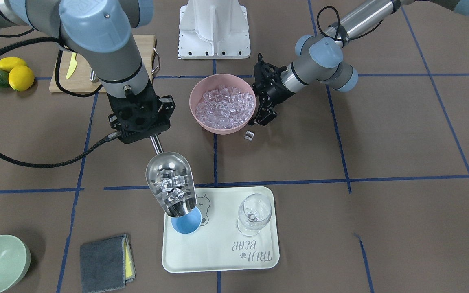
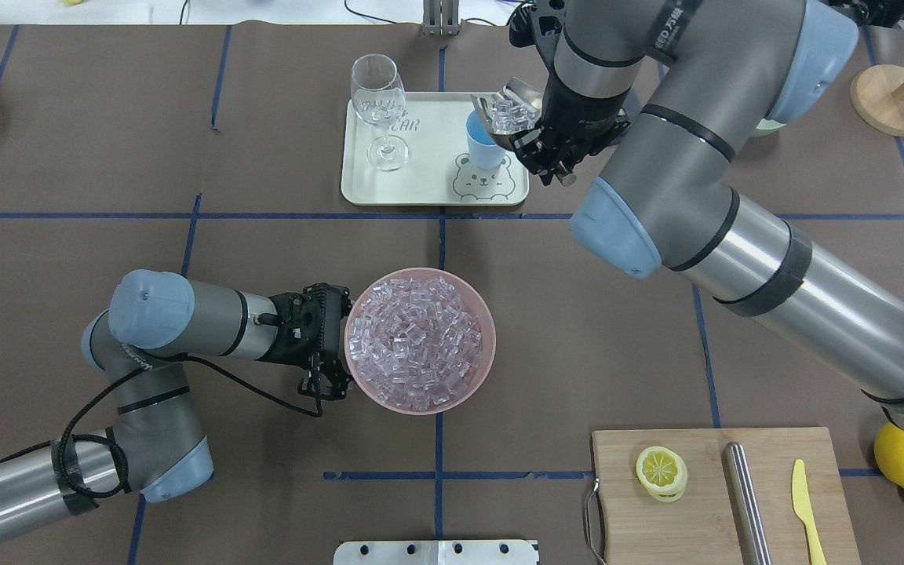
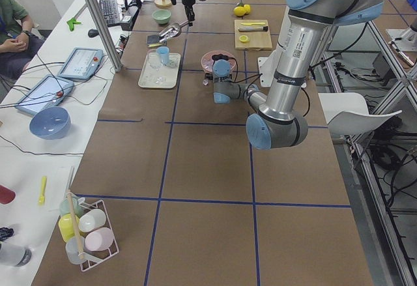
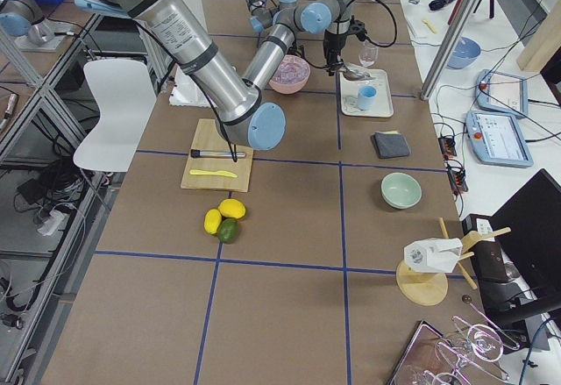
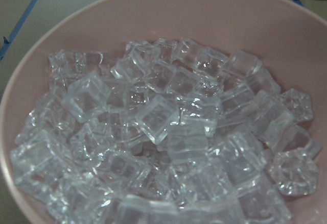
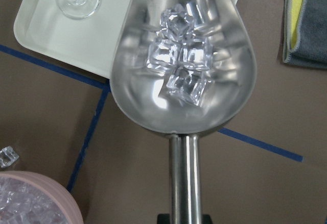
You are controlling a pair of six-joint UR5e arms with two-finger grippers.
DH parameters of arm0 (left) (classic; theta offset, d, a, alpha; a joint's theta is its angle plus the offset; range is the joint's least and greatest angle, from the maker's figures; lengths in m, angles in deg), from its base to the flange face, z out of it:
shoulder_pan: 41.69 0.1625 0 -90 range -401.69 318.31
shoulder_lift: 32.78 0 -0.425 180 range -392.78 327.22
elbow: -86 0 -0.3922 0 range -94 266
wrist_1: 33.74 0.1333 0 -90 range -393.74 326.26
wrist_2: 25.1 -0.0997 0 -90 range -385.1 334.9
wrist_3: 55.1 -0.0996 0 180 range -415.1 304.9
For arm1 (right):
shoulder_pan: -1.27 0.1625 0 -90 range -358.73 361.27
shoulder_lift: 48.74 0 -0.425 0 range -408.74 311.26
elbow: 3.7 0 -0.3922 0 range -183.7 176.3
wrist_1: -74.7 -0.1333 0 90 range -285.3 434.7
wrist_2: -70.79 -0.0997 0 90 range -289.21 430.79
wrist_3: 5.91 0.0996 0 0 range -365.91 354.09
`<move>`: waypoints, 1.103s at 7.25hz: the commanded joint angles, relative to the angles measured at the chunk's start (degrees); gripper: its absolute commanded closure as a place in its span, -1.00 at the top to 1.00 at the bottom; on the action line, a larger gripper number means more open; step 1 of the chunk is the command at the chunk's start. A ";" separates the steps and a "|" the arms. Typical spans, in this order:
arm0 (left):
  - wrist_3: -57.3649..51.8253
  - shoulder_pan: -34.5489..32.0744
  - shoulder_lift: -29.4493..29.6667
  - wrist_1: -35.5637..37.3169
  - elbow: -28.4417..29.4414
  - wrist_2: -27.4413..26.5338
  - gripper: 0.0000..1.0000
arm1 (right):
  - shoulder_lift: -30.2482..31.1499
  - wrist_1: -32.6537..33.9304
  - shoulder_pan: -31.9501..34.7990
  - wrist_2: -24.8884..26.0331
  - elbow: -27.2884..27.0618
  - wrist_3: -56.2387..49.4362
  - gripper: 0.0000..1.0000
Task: Put ice in cup with scoop
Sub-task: 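Carry the filled scoop to the blue cup and tip ice into it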
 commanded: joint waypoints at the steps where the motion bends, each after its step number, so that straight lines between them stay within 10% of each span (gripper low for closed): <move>1: 0.00 0.03 0.07 0.00 0.09 0.00 1.00 | -0.70 0.35 0.07 -1.58 2.52 -0.53 -1.00; 8: 0.00 0.03 0.16 -0.09 0.35 0.00 1.00 | -8.69 17.20 -0.02 -3.35 7.53 -10.36 -1.00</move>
